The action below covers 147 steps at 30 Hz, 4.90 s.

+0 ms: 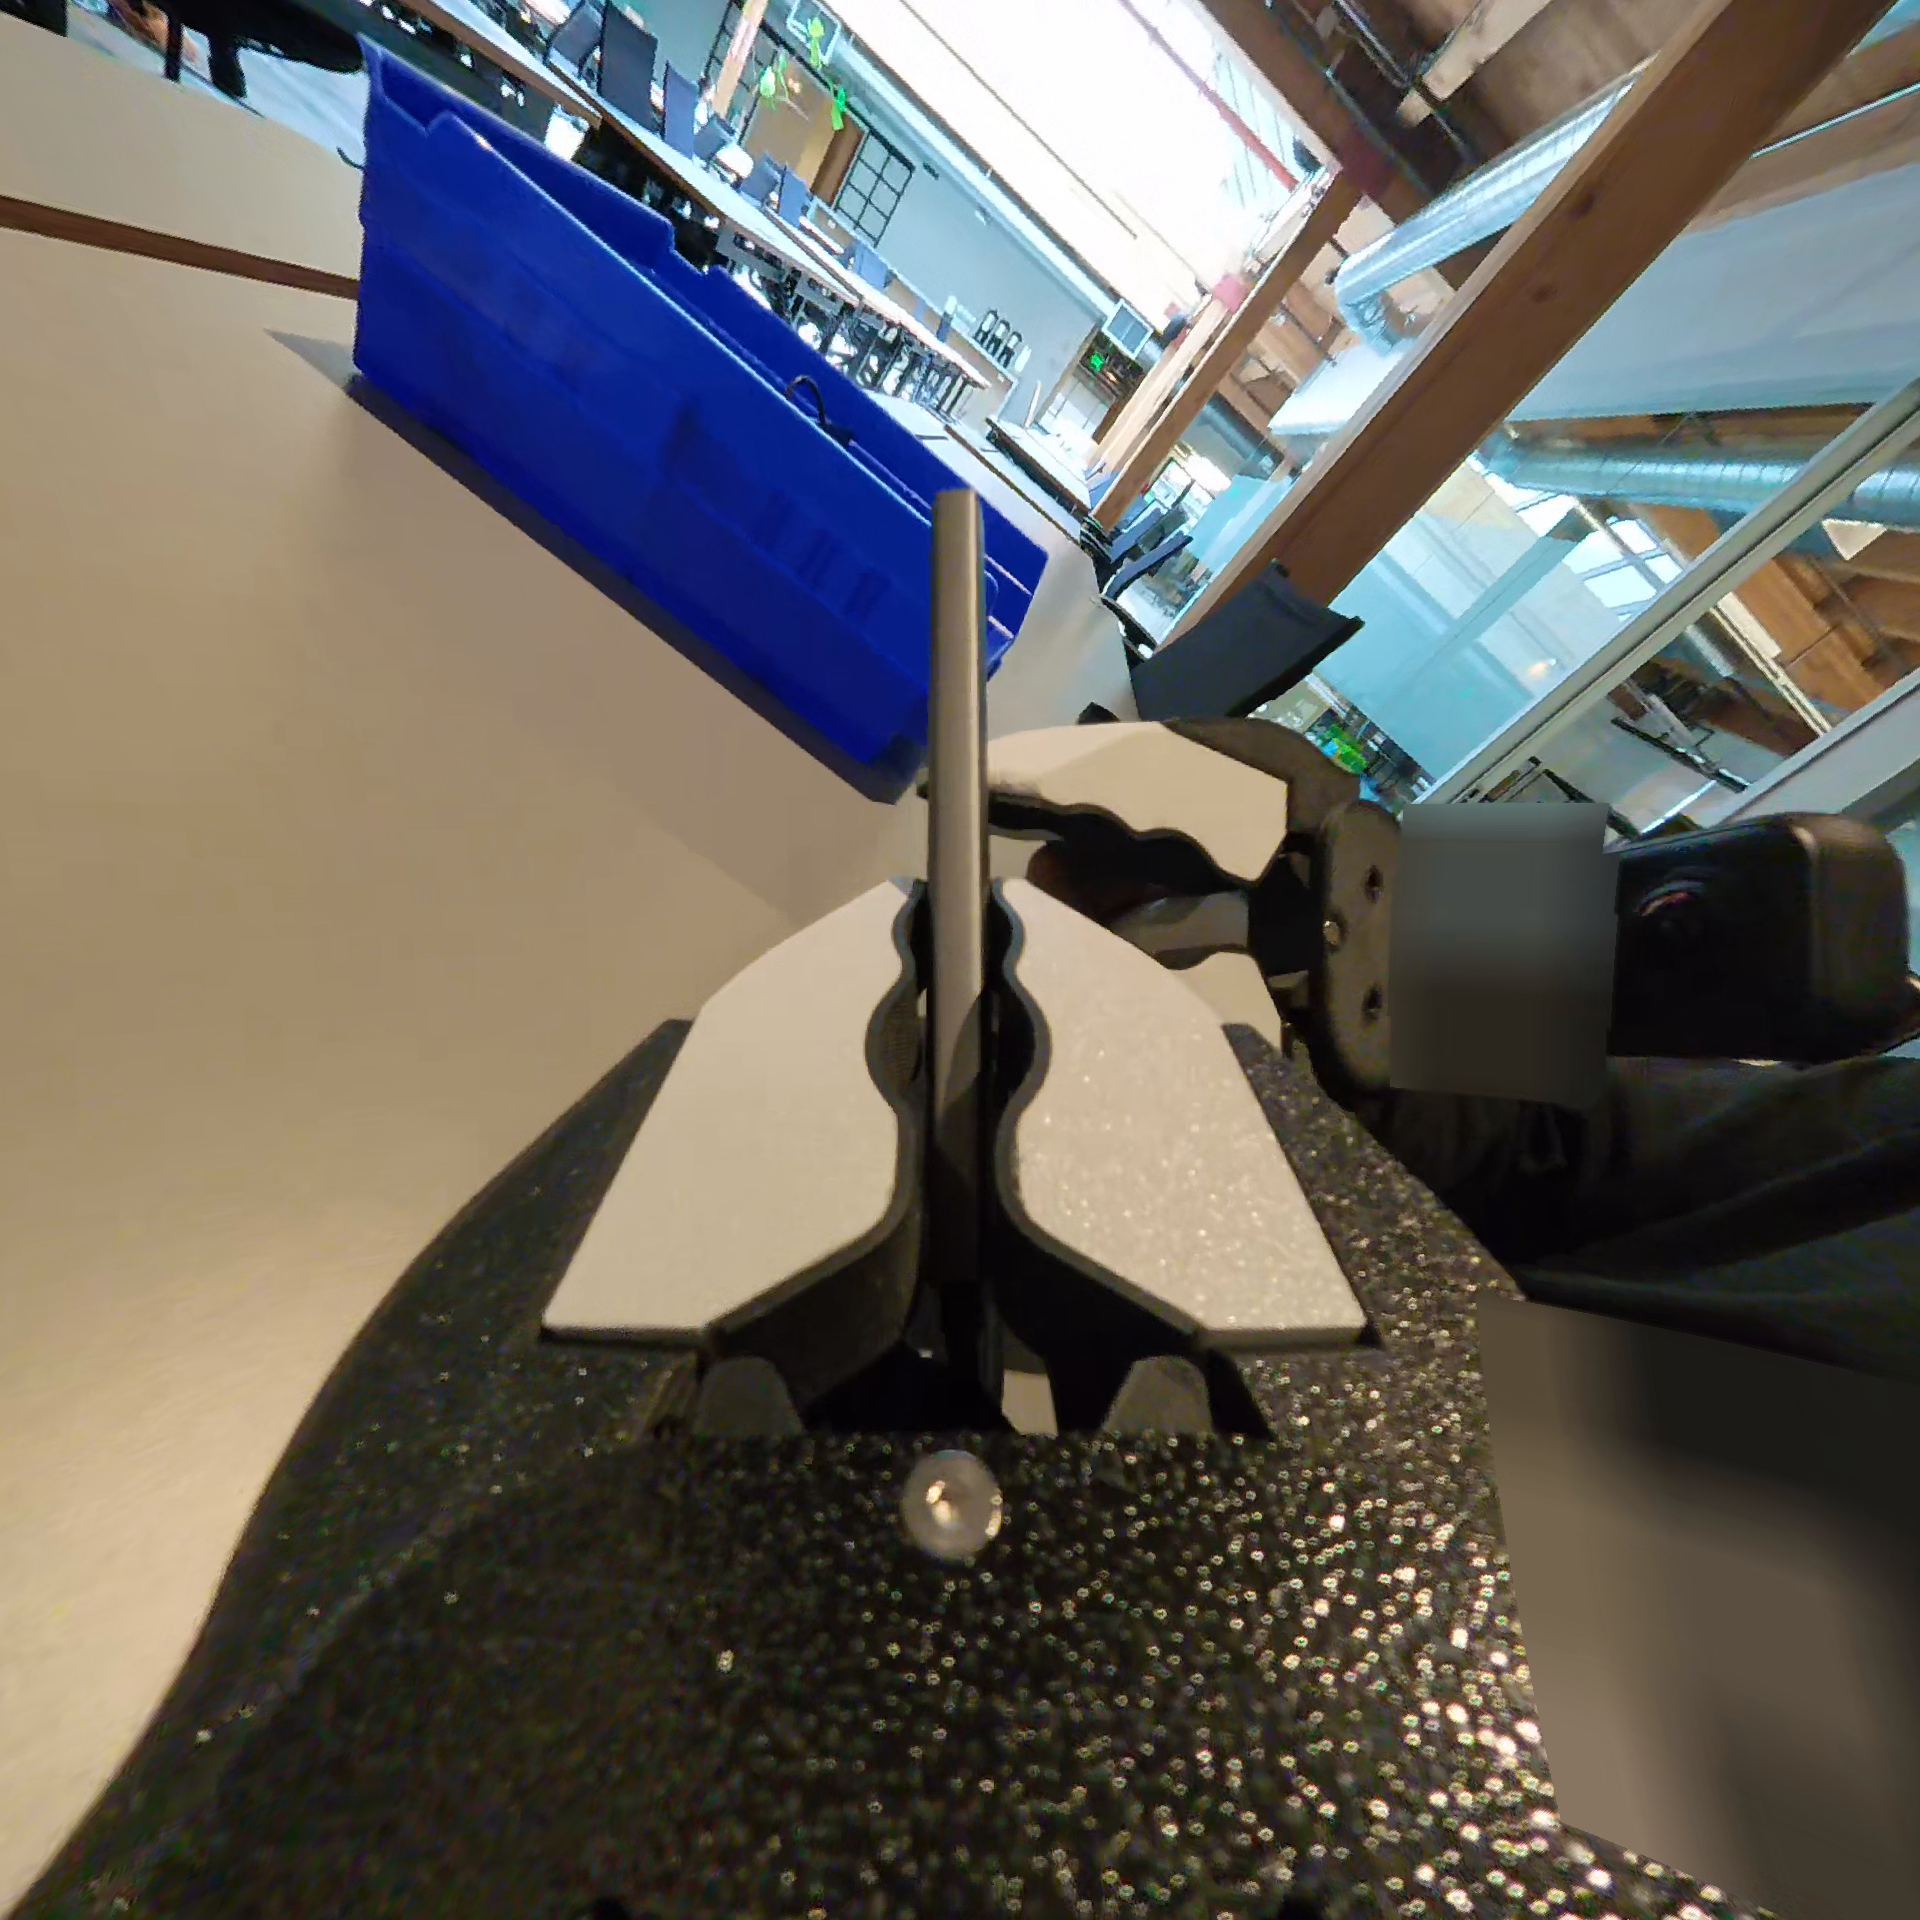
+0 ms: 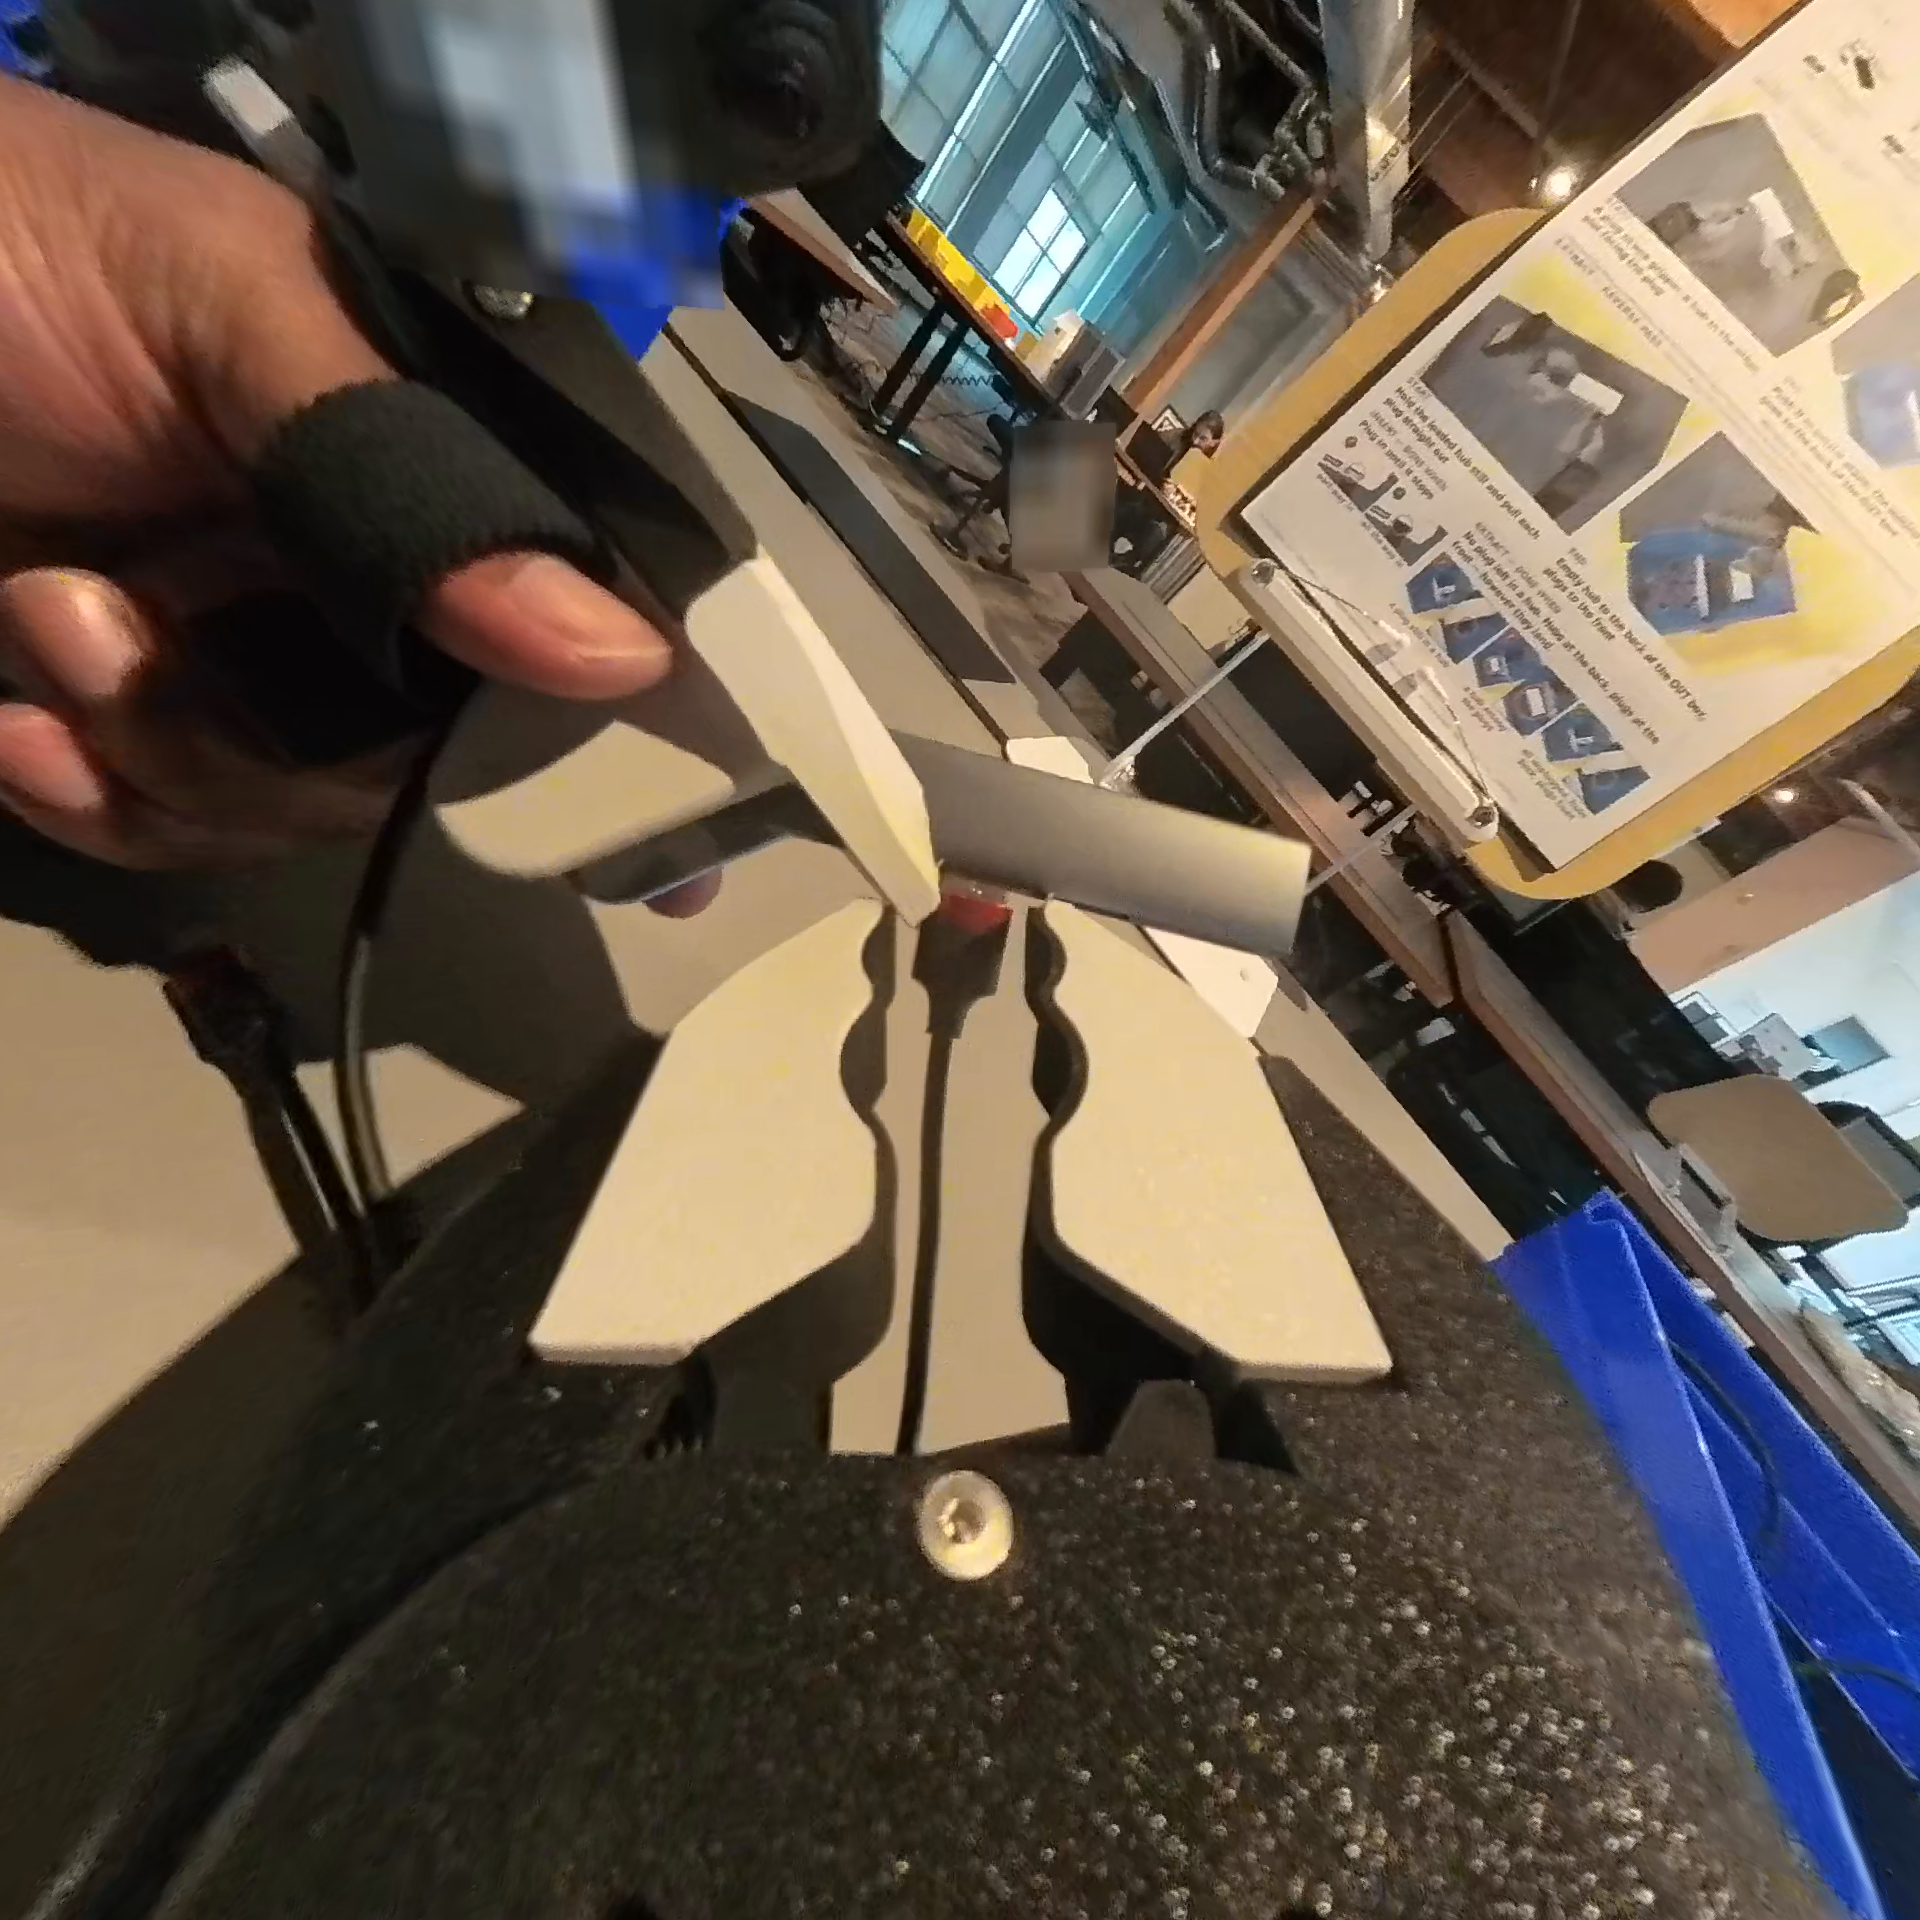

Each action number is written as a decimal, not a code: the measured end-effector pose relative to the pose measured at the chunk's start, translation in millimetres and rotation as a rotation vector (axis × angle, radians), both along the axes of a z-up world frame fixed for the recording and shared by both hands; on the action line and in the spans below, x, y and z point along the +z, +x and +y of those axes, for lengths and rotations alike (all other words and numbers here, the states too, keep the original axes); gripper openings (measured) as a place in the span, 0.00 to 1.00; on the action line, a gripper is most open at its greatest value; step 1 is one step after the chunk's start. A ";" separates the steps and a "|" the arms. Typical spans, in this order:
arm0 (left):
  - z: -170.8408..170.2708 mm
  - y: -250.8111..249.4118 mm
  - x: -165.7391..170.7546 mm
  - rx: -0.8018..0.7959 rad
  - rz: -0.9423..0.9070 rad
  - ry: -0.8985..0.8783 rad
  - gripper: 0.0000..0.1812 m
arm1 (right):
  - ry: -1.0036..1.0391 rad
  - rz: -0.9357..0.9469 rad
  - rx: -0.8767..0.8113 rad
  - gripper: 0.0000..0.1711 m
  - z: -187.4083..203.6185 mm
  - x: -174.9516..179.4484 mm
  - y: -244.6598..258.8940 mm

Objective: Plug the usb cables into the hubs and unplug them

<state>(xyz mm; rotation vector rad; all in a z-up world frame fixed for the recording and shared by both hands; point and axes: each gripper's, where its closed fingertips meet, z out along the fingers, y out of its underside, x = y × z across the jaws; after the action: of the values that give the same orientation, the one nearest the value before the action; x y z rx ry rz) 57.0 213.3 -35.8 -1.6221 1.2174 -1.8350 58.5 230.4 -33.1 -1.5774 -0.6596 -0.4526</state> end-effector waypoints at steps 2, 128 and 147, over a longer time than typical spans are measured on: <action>-1.7 -0.9 0.0 -0.022 0.003 -0.024 0.05 | -0.011 0.000 0.020 0.12 -1.2 -1.4 -1.8; 79.5 -50.8 -22.8 0.208 0.199 0.086 0.05 | -0.138 0.118 -0.577 0.09 -53.6 16.0 346.9; 87.3 -51.8 -8.9 0.262 0.121 0.088 0.05 | 0.070 0.149 -0.454 0.22 -68.7 55.6 327.7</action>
<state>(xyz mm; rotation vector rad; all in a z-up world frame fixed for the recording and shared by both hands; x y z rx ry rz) 5.1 300.6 -44.7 -1.7708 1.0592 -1.5225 386.2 161.8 22.5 -1.6752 -0.1644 -0.6763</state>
